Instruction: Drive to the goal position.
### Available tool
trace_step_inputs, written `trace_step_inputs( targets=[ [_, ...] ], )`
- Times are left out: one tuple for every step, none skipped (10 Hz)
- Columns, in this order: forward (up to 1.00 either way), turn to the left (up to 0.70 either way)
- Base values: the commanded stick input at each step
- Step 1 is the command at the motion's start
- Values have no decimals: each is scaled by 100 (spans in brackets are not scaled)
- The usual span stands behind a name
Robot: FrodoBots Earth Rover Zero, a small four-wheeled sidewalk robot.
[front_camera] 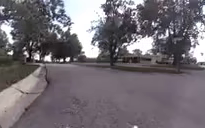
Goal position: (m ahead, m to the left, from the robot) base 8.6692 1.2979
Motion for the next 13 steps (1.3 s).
trace_step_inputs(
  targets=[
    [85, 34],
    [85, 34],
    [85, 34],
    [85, 34],
    [85, 34],
    [85, 34],
    [85, 34],
    [85, 34],
    [85, 34],
    [85, 34],
    [85, 34],
    [85, 34],
    [85, 0]
  ],
)
